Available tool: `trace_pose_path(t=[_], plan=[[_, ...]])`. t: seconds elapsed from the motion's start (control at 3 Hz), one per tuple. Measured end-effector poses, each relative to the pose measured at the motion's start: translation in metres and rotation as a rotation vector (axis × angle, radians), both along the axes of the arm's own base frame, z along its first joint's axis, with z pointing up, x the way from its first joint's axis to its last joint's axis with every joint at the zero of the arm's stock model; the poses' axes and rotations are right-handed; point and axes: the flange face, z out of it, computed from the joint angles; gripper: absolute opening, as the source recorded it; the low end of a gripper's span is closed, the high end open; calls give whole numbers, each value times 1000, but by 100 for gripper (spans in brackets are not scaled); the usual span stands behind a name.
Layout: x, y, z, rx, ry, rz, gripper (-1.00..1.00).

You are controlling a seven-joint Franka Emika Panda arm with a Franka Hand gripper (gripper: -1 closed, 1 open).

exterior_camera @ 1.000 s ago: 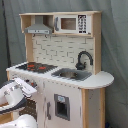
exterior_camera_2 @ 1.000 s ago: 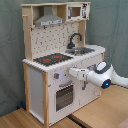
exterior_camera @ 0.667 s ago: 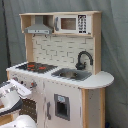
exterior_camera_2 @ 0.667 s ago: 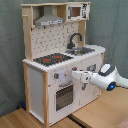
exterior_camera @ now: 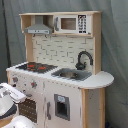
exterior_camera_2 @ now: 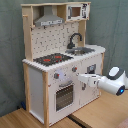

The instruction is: Play with the kitchen

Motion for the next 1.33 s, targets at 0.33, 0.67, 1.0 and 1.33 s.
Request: trace_pose_path(t=[0.33,0.67,1.0,1.33], plan=[[-14,-1,-6,102,0,12,100],[-13,-1,-6,211,-14,2,100],[-12,-2,-6,338,-24,-2,100],[-10,-3,-8,448,-35,-9,100]])
